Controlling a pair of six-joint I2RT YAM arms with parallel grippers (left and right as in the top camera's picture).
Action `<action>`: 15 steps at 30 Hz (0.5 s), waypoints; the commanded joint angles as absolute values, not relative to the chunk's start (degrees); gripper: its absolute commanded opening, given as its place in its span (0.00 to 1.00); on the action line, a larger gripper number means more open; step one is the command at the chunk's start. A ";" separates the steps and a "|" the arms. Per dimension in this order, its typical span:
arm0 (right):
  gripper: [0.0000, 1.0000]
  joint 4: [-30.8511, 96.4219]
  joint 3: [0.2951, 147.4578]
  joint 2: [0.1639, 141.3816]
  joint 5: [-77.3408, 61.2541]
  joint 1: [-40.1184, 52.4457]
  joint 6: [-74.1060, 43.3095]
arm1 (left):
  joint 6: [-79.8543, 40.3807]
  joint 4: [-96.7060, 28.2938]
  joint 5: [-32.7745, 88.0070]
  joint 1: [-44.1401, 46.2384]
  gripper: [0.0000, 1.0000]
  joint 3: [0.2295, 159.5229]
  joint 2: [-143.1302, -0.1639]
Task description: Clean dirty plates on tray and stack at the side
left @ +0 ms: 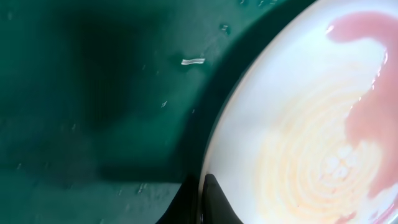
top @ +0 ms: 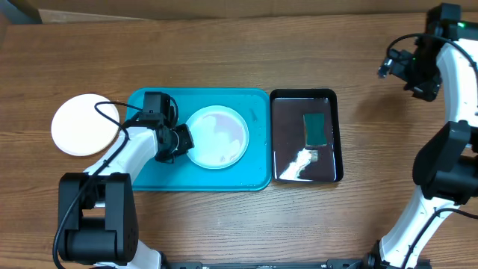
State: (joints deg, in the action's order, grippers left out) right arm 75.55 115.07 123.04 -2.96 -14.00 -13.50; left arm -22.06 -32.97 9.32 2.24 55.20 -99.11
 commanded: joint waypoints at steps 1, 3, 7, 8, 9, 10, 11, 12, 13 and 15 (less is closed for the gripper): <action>1.00 75.22 115.85 121.91 -3.05 -15.09 -13.74 | -18.61 -36.21 6.94 1.17 0.04 60.73 -98.61; 1.00 75.22 115.85 121.91 -3.05 -15.33 -13.74 | -16.78 -38.96 6.35 1.15 0.04 64.23 -97.95; 1.00 75.20 115.85 121.91 -3.05 -15.35 -13.74 | -13.54 -44.40 4.60 1.15 0.04 71.02 -96.71; 1.00 75.22 115.85 121.91 -3.05 -15.35 -13.74 | -12.86 -46.04 3.99 1.15 0.04 72.95 -96.53; 1.00 75.22 115.85 121.91 -3.07 -15.35 -13.76 | -12.14 -47.37 3.81 1.15 0.04 74.67 -96.36; 1.00 75.18 115.85 121.91 -3.05 -15.35 -13.76 | -11.51 -48.40 3.81 1.15 0.04 76.14 -96.27; 1.00 75.16 115.85 121.91 -3.07 -15.35 -13.74 | -11.00 -49.52 3.84 1.21 0.04 77.84 -96.20; 1.00 75.13 115.85 121.91 -3.05 -15.35 -13.74 | -10.61 -50.65 3.81 1.32 0.04 79.59 -96.20; 1.00 75.11 115.85 121.91 -3.05 -15.35 -13.74 | -10.35 -51.57 3.81 1.48 0.04 81.10 -96.20; 1.00 75.11 115.85 121.91 -3.05 -15.35 -13.74 | -10.26 -52.99 3.55 2.22 0.04 84.31 -96.20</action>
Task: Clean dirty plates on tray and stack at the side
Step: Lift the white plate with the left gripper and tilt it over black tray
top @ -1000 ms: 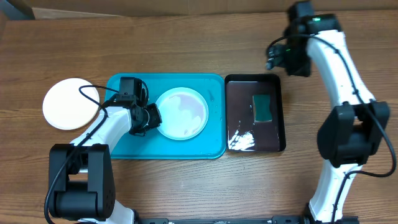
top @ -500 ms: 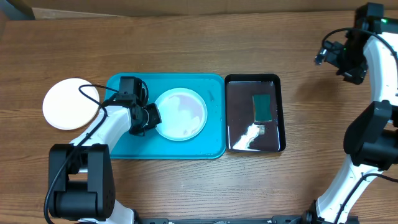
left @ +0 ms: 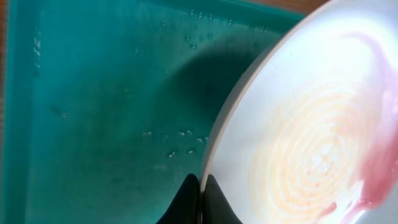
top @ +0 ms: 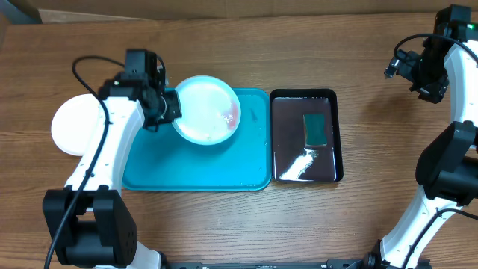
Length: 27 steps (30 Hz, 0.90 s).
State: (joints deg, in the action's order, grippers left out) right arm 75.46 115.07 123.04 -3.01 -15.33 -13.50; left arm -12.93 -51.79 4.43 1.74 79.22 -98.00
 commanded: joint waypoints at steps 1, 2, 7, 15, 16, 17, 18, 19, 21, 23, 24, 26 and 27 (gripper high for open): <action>1.00 75.11 115.85 121.91 -3.05 -15.35 -13.74 | -10.26 -53.41 3.01 2.74 0.04 85.67 -96.20; 1.00 75.11 115.85 121.91 -3.05 -15.35 -13.74 | -10.26 -53.56 2.20 3.33 0.04 86.70 -96.20; 1.00 75.11 115.85 121.91 -3.05 -15.35 -13.74 | -10.28 -53.67 -7.60 12.47 0.04 92.68 -96.20; 1.00 75.11 115.85 121.91 -3.05 -15.35 -13.74 | -10.31 -51.53 -19.42 28.97 0.04 93.89 -96.20; 1.00 75.09 115.85 121.91 -3.05 -15.35 -13.76 | -10.28 -51.11 -21.28 31.35 0.04 93.89 -96.20; 1.00 75.11 115.85 121.91 -3.05 -15.35 -13.74 | -10.28 -50.87 -22.72 33.10 0.04 93.89 -96.20; 1.00 75.11 115.85 121.91 -3.05 -15.35 -13.74 | -10.26 -50.57 -24.84 35.20 0.04 93.89 -96.20; 1.00 75.11 115.85 121.91 -3.05 -15.35 -13.74 | -10.24 -50.35 -26.87 36.84 0.04 93.89 -96.23; 1.00 75.11 115.85 121.91 -3.05 -15.35 -13.76 | -9.65 -50.04 -33.91 41.12 0.04 93.89 -96.23; 1.00 75.11 115.85 121.91 -3.05 -15.35 -13.76 | -7.97 -49.60 -38.87 44.36 0.04 93.86 -96.23; 1.00 75.11 115.85 121.91 -3.05 -15.35 -13.76 | -7.09 -49.41 -41.23 46.04 0.04 93.86 -96.23; 1.00 75.11 115.85 121.91 -3.05 -15.35 -13.76 | -5.50 -48.93 -45.95 49.08 0.04 93.89 -96.23; 1.00 75.11 115.85 121.91 -3.05 -15.35 -13.74 | -4.97 -48.71 -47.81 50.15 0.04 93.86 -96.23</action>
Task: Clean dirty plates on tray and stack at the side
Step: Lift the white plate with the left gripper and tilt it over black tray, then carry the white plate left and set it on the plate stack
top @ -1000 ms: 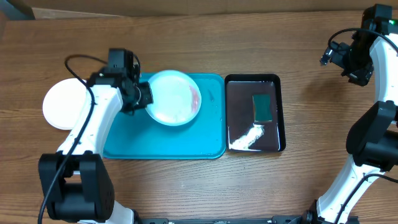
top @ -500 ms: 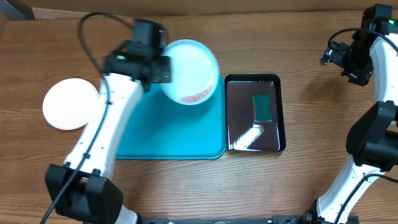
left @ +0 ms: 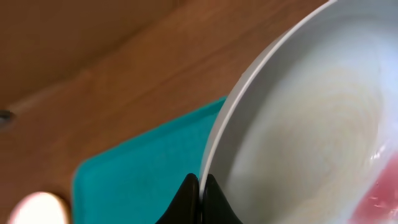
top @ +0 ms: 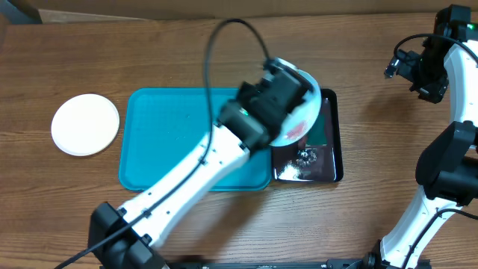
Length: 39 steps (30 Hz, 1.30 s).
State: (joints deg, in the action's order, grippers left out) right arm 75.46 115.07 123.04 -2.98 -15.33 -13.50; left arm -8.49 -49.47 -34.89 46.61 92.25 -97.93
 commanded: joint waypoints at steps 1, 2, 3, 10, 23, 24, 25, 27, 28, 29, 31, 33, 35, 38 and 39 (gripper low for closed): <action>1.00 75.11 115.85 121.91 -3.05 -15.35 -13.74 | -4.32 -48.25 -50.57 51.64 0.04 93.86 -96.23; 1.00 75.11 115.85 121.91 -3.05 -15.35 -13.76 | -3.66 -47.75 -52.97 52.84 0.04 93.89 -96.23; 1.00 75.11 115.85 121.91 -3.05 -15.35 -13.74 | -2.85 -46.94 -55.96 54.39 0.04 93.86 -96.23; 1.00 75.11 115.85 121.91 -3.05 -15.35 -13.74 | 5.10 -38.33 -72.82 60.99 0.04 93.86 -96.23; 1.00 75.11 115.85 121.91 -3.05 -15.35 -13.76 | 17.17 -25.04 -79.90 64.38 0.04 93.89 -96.23; 1.00 75.11 115.85 121.91 -3.05 -15.35 -13.76 | 17.15 -25.04 -79.90 64.18 0.04 93.89 -96.23; 1.00 75.11 115.85 121.91 -3.05 -15.35 -13.74 | 17.15 -25.04 -79.90 64.10 0.04 93.89 -96.23; 1.00 75.11 115.85 121.91 -3.05 -15.35 -13.74 | 16.36 -25.08 -79.88 63.83 0.04 93.86 -96.23; 1.00 75.11 115.85 121.91 -3.05 -15.35 -13.76 | 15.38 -25.19 -79.83 63.75 0.04 93.86 -96.23; 1.00 75.11 115.85 121.91 -3.05 -15.35 -13.76 | 13.89 -25.50 -79.61 63.57 0.04 93.86 -96.23; 1.00 75.11 115.85 121.91 -3.05 -15.35 -13.76 | 10.85 -26.96 -77.34 63.26 0.04 93.86 -96.23; 1.00 75.11 115.85 121.91 -3.05 -15.35 -13.76 | 6.07 -31.16 -71.85 62.83 0.04 93.86 -96.23; 1.00 75.11 115.85 121.91 -3.05 -15.35 -13.76 | -0.45 -36.88 -63.94 61.82 0.04 93.84 -96.25; 1.00 75.11 115.85 121.91 -3.05 -15.35 -13.76 | -10.04 -43.24 -49.71 58.50 0.04 93.17 -96.31; 1.00 75.11 115.85 121.91 -3.07 -15.35 -13.76 | -12.60 -44.23 -44.14 56.66 0.04 92.42 -96.33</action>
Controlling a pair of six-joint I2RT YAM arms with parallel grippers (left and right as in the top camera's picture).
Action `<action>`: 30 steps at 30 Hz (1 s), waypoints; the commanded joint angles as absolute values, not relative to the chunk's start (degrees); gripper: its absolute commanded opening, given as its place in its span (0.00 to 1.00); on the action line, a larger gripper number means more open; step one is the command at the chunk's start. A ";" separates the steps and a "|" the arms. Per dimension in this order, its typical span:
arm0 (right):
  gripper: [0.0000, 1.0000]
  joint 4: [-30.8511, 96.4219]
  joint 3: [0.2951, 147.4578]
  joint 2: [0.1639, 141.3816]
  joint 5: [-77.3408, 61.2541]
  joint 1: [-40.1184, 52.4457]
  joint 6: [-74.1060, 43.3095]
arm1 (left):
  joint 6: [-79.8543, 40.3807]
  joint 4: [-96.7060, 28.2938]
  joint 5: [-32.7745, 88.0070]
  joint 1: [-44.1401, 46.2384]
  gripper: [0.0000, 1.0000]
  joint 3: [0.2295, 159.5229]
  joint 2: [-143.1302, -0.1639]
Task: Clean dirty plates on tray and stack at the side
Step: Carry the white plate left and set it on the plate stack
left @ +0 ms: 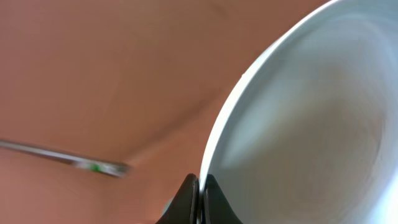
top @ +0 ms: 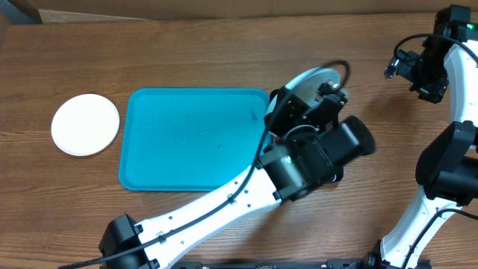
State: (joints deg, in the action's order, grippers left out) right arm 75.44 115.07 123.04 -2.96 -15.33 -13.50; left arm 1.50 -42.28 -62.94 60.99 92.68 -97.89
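My left gripper [left: 200, 194] is shut on the rim of the white plate [left: 311, 124], which fills the right of the left wrist view, tilted on edge; no stain shows on the blurred face. From overhead only an arc of that plate [top: 312, 76] shows above the left arm, just right of the teal tray [top: 187, 142]. The tray carries nothing but droplets. A clean white plate [top: 85, 124] lies on the table left of the tray. My right gripper [top: 409, 69] hangs high at the far right, away from all of this; its fingers are too small to read.
The left arm's bulk [top: 314, 157] lies across the spot right of the tray and hides what is under it. The right arm's column [top: 441, 172] stands along the right edge. Bare wooden table [top: 187, 52] runs behind the tray.
The left arm has carried the plate a little further right and tipped it more on edge. The wrist view now shows brown background instead of the tray, and the black basin is covered by the arm.
The left gripper first pinched the stained plate's rim while it lay on the teal tray. It then held the plate raised over the tray's back edge, later over the black water basin right of the tray. Now it holds it tilted there, the tray bare.
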 commanded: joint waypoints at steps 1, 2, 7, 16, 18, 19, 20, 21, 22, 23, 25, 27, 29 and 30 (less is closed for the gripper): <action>1.00 75.11 115.85 121.91 -3.05 -15.35 -13.74 | -14.39 -44.51 -39.27 54.74 0.04 91.50 -96.33; 1.00 75.11 115.85 121.91 -3.05 -15.35 -13.74 | -15.68 -44.58 -35.03 52.73 0.04 90.63 -96.33; 1.00 75.11 115.85 121.91 -3.05 -15.35 -13.74 | -18.90 -45.10 -15.20 38.39 0.04 87.55 -96.33; 1.00 75.11 115.85 121.91 -3.05 -15.35 -13.76 | -18.90 -45.87 17.65 -0.84 0.04 87.53 -96.33; 1.00 75.11 115.85 121.91 -3.05 -15.35 -13.74 | -18.90 -46.70 20.75 -9.96 0.04 87.50 -96.33; 1.00 75.11 115.85 121.91 -3.05 -15.35 -13.74 | -18.90 -47.37 21.28 -13.50 0.04 87.50 -96.33; 1.00 75.11 115.85 121.91 -3.05 -15.35 -13.74 | -18.85 -48.36 21.21 -17.37 0.04 87.50 -96.33; 1.00 75.11 115.85 121.91 -3.05 -15.35 -13.74 | -18.81 -49.36 20.73 -20.88 0.04 87.50 -96.33; 1.00 75.11 115.85 121.91 -3.05 -15.35 -13.74 | -18.11 -50.52 19.81 -25.76 0.04 87.35 -96.33; 1.00 75.11 115.85 121.91 -3.05 -15.35 -13.74 | -17.96 -50.83 19.18 -27.70 0.04 87.22 -96.33; 1.00 75.11 115.85 121.91 -3.05 -15.35 -13.74 | -17.06 -51.00 17.04 -32.42 0.05 86.67 -96.33; 1.00 75.11 115.85 121.91 -3.05 -15.35 -13.74 | -16.91 -50.89 14.04 -36.03 0.04 85.95 -96.36; 1.00 75.11 115.85 121.91 -3.05 -15.35 -13.74 | -16.93 -50.28 11.97 -38.15 0.04 84.93 -96.36; 1.00 75.11 115.85 121.91 -3.05 -15.35 -13.74 | -16.93 -49.80 10.96 -38.74 0.04 84.29 -96.36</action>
State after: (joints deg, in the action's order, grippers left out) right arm 75.44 115.07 123.04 -2.98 -15.33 -13.50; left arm -17.87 -50.48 13.56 -37.34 86.28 -97.86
